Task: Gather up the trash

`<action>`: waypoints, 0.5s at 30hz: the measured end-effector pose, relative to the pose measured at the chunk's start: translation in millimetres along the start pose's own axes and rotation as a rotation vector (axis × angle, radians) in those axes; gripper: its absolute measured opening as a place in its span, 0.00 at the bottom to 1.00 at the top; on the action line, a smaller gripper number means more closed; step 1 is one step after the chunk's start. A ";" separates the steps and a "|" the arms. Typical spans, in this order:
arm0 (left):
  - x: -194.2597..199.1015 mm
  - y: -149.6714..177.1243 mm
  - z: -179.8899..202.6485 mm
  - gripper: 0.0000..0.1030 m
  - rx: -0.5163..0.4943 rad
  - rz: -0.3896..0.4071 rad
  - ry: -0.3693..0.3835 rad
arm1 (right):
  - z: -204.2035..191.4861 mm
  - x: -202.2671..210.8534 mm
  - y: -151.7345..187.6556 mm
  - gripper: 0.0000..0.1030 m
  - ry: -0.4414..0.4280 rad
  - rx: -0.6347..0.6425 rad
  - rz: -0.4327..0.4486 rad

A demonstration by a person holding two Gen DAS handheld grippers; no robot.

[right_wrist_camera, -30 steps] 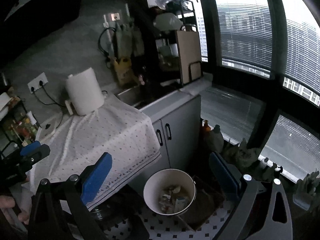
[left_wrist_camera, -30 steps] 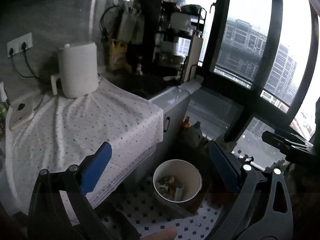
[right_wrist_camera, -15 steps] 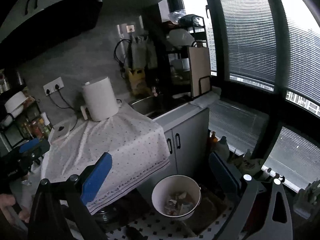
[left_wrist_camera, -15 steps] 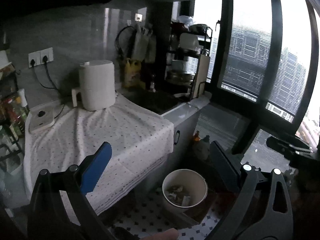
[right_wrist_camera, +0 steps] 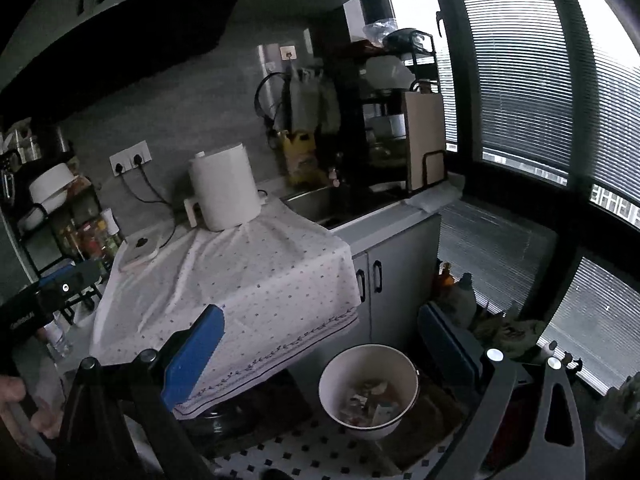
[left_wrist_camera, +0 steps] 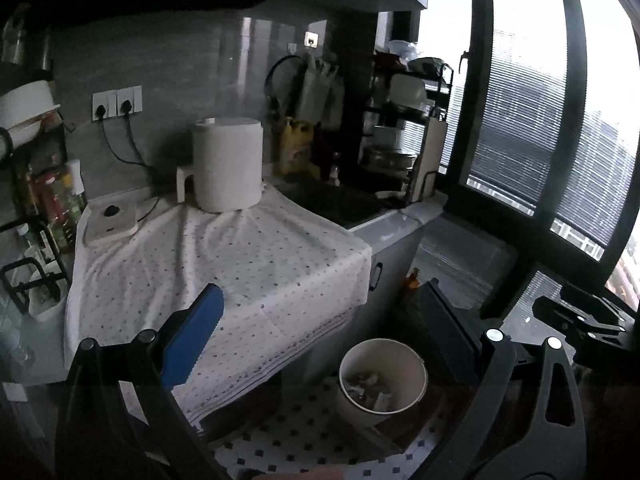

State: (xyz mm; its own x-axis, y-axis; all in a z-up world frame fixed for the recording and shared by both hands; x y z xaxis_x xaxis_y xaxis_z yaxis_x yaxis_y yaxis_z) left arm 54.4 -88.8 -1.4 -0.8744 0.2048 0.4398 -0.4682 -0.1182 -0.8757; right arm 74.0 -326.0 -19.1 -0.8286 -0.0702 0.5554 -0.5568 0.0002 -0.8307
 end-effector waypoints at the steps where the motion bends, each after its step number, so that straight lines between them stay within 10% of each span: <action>1: -0.9 -0.1 -0.1 0.94 -0.002 -0.001 -0.001 | -0.6 -1.3 -0.1 0.92 -0.003 0.001 -0.002; 15: -8.0 -1.3 5.7 0.94 0.001 -0.003 0.017 | -12.6 -9.3 -2.0 0.92 -0.015 0.031 -0.006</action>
State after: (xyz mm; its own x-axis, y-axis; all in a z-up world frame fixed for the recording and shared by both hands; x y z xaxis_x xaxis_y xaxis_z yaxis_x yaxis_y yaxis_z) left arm 61.2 -95.9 -2.7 -0.8706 0.2217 0.4392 -0.4711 -0.1184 -0.8741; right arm 82.1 -312.8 -22.1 -0.8241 -0.0852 0.5601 -0.5597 -0.0310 -0.8282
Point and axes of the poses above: each gripper's, at about its wrist camera, not at the fingertips, and x roughly against the way its jaws point, z to its right, y to its underside, the point moved 10 cm from there along -x, roughly the way its jaws point, and after that the axes turned 12 degrees about y, right-handed, at the moved point
